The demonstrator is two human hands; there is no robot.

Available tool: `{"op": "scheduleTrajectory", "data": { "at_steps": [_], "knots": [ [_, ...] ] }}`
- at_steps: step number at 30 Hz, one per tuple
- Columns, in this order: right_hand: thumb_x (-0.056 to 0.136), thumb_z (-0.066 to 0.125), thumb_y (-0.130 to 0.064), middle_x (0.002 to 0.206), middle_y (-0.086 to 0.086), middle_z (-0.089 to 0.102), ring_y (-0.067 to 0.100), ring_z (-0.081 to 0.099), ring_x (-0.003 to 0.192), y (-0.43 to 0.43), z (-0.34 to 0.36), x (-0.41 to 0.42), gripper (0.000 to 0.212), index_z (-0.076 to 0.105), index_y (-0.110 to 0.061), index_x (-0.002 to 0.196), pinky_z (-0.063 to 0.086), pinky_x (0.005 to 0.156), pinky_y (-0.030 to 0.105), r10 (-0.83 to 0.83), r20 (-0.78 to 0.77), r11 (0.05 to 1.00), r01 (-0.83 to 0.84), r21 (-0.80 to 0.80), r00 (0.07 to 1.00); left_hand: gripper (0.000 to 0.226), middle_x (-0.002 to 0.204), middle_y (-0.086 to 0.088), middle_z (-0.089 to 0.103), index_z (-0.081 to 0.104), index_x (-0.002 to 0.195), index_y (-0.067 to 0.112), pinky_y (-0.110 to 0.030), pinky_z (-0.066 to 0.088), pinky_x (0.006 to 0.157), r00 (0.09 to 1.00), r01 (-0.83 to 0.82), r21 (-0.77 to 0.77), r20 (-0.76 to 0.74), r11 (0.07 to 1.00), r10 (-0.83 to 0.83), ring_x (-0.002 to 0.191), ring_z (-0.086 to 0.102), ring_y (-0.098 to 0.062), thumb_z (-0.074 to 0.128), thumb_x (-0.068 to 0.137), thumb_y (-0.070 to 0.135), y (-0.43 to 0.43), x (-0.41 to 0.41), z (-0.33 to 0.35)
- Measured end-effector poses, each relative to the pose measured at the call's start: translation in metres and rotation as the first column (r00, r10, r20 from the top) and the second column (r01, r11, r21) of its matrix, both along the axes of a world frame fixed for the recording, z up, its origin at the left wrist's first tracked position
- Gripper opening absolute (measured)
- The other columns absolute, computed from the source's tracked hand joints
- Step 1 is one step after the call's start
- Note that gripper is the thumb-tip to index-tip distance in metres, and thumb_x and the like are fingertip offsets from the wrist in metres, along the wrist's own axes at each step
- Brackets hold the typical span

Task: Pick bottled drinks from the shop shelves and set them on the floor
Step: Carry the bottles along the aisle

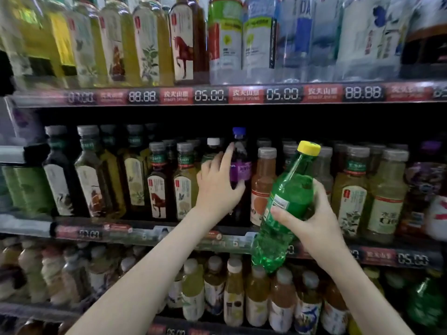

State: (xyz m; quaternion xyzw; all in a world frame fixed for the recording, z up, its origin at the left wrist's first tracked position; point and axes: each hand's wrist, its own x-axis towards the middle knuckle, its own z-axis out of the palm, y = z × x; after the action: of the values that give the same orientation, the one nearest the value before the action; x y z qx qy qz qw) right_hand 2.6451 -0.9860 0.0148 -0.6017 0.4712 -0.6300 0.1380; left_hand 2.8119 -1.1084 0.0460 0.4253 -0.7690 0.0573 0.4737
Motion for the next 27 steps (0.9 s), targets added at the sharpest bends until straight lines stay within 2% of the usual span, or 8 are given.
{"op": "scheduleTrajectory", "data": {
  "at_steps": [5,10,13,15,18,22,25,27],
  "knots": [
    [0.062,0.080,-0.050,0.108,-0.029,0.062,-0.008,0.061,0.099,-0.005,-0.001,-0.014,0.079,0.042,-0.039,0.130,0.048,0.078,0.018,-0.059,-0.022,0.998,0.060,0.027,0.998,0.102,0.142,-0.005,0.042,-0.010,0.149,0.039,-0.048,0.023,0.097,0.999,-0.041,0.008,0.000,0.999,0.041,0.124,0.025,-0.028,0.060,0.076,0.053,-0.028,-0.015,0.003],
    [0.061,0.079,-0.051,0.106,-0.031,0.063,-0.009,0.061,0.098,-0.008,-0.006,-0.021,0.080,0.042,-0.039,0.130,0.047,0.079,0.018,-0.088,-0.031,0.995,0.089,0.036,0.996,0.112,0.132,-0.012,0.032,0.009,0.148,0.023,-0.049,0.023,0.099,0.984,0.003,0.047,-0.179,0.999,0.005,0.119,0.023,-0.025,0.077,0.063,0.050,-0.029,-0.023,0.006],
    [0.063,0.080,-0.048,0.109,-0.028,0.064,-0.006,0.062,0.100,-0.010,-0.006,-0.023,0.079,0.042,-0.037,0.131,0.049,0.083,0.023,-0.074,-0.021,0.997,0.075,0.033,0.997,0.095,0.122,-0.005,0.030,0.028,0.140,0.013,-0.031,0.026,0.097,0.963,0.105,-0.033,-0.248,0.994,-0.110,0.114,0.029,-0.018,0.081,0.066,0.040,-0.020,-0.021,-0.005],
    [0.062,0.080,-0.049,0.110,-0.027,0.064,-0.005,0.062,0.101,-0.011,-0.007,-0.024,0.079,0.043,-0.037,0.131,0.049,0.085,0.025,-0.083,-0.017,0.996,0.083,0.035,0.996,0.085,0.122,0.003,0.034,0.027,0.136,0.027,-0.013,0.034,0.089,0.913,0.271,-0.040,-0.305,0.962,-0.270,0.109,0.040,-0.007,0.080,0.070,0.034,-0.011,-0.014,-0.016],
    [0.062,0.079,-0.050,0.110,-0.028,0.062,-0.004,0.061,0.102,-0.012,-0.009,-0.026,0.080,0.042,-0.038,0.131,0.050,0.086,0.026,-0.085,0.000,0.996,0.085,0.041,0.996,0.078,0.116,0.020,0.051,0.022,0.125,0.042,-0.004,0.047,0.071,0.874,0.348,-0.044,-0.347,0.936,-0.341,0.096,0.058,0.001,0.079,0.072,0.037,0.003,0.000,-0.028],
    [0.058,0.078,-0.058,0.109,-0.026,0.062,-0.003,0.062,0.101,-0.012,-0.007,-0.027,0.085,0.042,-0.037,0.133,0.051,0.085,0.027,-0.105,-0.003,0.994,0.105,0.030,0.994,0.082,0.119,0.046,0.033,0.026,0.129,0.008,-0.001,0.041,0.083,0.831,0.318,-0.216,-0.404,0.923,-0.381,0.109,0.045,0.020,0.083,0.071,0.015,0.011,0.013,-0.035],
    [0.060,0.079,-0.055,0.109,-0.025,0.063,-0.001,0.062,0.101,-0.014,-0.006,-0.027,0.083,0.042,-0.037,0.132,0.051,0.086,0.029,-0.100,0.001,0.995,0.100,0.023,0.995,0.082,0.124,0.019,0.039,0.025,0.127,0.004,-0.014,0.044,0.090,0.775,0.298,-0.255,-0.499,0.920,-0.389,0.112,0.048,0.005,0.082,0.071,0.021,0.017,0.021,-0.033],
    [0.061,0.078,-0.055,0.110,-0.025,0.063,-0.003,0.062,0.102,-0.015,-0.005,-0.025,0.081,0.043,-0.037,0.131,0.050,0.083,0.025,-0.092,0.000,0.996,0.092,0.017,0.996,0.080,0.119,0.017,0.039,0.024,0.128,0.009,-0.014,0.043,0.090,0.724,0.300,-0.257,-0.566,0.918,-0.395,0.108,0.049,0.003,0.076,0.071,0.033,0.027,0.026,-0.028]
  ]
}}
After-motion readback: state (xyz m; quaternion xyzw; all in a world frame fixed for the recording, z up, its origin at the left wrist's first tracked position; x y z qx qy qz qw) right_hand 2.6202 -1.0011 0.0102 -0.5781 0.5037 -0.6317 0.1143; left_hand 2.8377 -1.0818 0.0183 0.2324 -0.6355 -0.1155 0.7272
